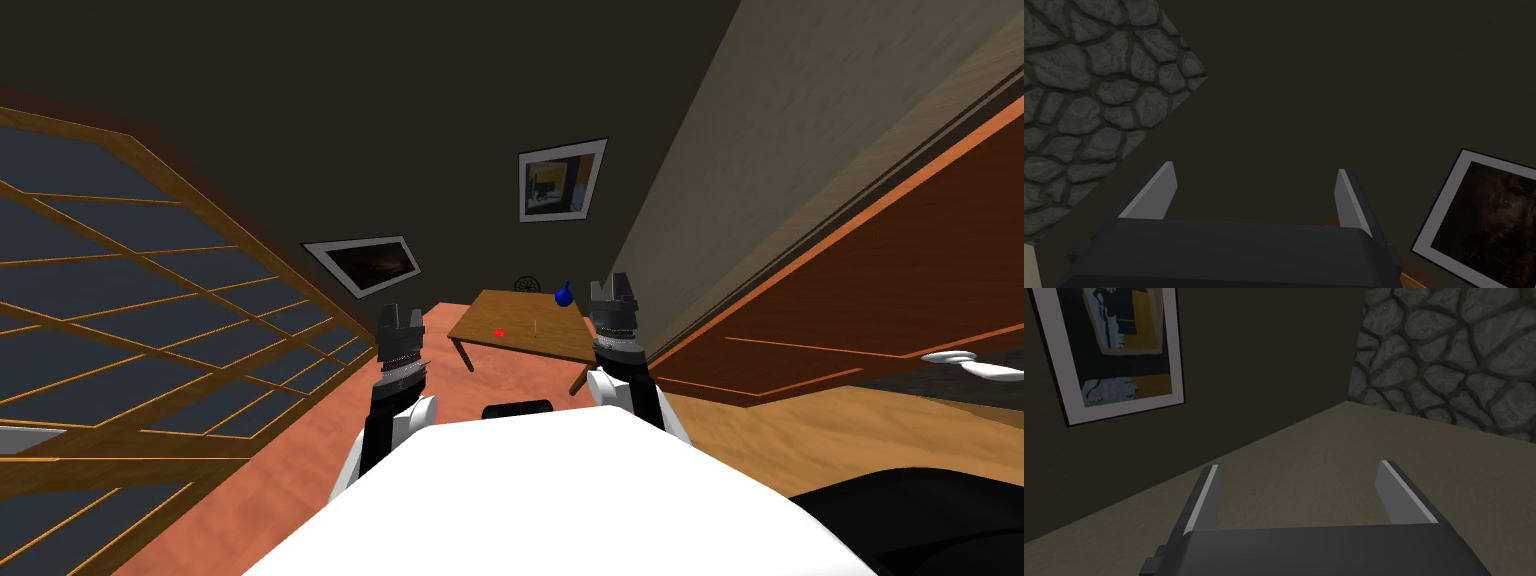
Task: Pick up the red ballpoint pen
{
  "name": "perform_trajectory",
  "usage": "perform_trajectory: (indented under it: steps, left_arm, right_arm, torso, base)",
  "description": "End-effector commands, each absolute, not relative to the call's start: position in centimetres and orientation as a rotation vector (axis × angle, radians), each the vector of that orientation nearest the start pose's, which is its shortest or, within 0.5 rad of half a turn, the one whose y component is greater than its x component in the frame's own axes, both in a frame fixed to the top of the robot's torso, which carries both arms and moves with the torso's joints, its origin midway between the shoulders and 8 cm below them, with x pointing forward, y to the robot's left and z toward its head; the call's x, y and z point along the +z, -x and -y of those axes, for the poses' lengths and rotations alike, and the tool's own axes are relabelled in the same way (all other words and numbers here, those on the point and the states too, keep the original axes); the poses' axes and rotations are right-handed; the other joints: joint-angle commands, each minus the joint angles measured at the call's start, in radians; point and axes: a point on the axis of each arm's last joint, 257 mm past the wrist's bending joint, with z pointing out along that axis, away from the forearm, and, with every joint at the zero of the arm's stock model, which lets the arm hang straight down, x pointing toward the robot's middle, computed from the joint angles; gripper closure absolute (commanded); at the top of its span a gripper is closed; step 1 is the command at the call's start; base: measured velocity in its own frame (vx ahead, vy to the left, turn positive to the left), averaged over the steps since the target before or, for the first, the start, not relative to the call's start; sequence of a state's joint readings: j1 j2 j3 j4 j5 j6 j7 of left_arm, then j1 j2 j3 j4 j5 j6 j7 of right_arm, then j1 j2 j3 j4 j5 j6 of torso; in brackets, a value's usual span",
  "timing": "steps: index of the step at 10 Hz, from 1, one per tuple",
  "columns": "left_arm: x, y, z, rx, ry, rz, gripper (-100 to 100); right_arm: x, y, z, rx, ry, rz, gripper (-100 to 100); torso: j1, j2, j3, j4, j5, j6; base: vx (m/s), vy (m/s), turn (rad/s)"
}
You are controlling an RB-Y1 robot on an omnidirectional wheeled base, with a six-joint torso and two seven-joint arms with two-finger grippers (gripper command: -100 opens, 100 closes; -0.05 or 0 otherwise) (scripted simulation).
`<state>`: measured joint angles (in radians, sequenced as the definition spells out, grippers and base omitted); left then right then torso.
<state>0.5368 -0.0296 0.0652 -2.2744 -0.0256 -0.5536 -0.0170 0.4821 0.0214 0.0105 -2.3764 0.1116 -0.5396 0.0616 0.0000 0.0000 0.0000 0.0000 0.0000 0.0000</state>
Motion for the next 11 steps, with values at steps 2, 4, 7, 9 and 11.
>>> perform_trajectory:
  steps: [2, 4, 7, 9, 11]
  left_arm:
    - [2.1, -32.9, -30.3, -1.194, 0.633, -0.596, 0]
    - [2.1, -32.9, -30.3, -1.194, 0.633, -0.596, 0]
    - [2.1, -32.9, -30.3, -1.194, 0.633, -0.596, 0]
    - [2.1, -32.9, -30.3, -1.194, 0.633, -0.596, 0]
    - [2.1, -32.9, -30.3, -1.194, 0.633, -0.596, 0]
  right_arm:
    - [6.3, -33.1, 25.8, 1.248, -0.485, -0.634, -100]
    - [4.3, -34.8, 26.8, 1.282, -0.554, -0.701, -100]
    - [1.5, -36.9, 28.5, 1.326, -0.674, -0.757, -100]
    - [-0.1, -38.0, 29.7, 1.346, -0.75, -0.78, -100]
    - [-2.1, -39.1, 31.0, 1.364, -0.844, -0.801, -100]
  torso:
    - [-0.001, 0.0, 0.0, 0.0, 0.0, 0.0]
    - [-0.003, 0.001, 0.0, 0.0, -0.001, 0.0]
    - [-0.003, 0.002, 0.001, 0.0, -0.001, 0.0]
    - [-0.002, 0.001, 0.0, 0.0, -0.001, 0.0]
    - [-0.002, 0.001, 0.0, 0.0, -0.001, 0.0]
  base:
    - [-0.01, -0.015, 0.051]
    - [-0.021, -0.042, 0.077]
    - [-0.026, -0.038, 0.077]
    - [-0.013, -0.029, 0.078]
    - [-0.019, -0.027, 0.086]
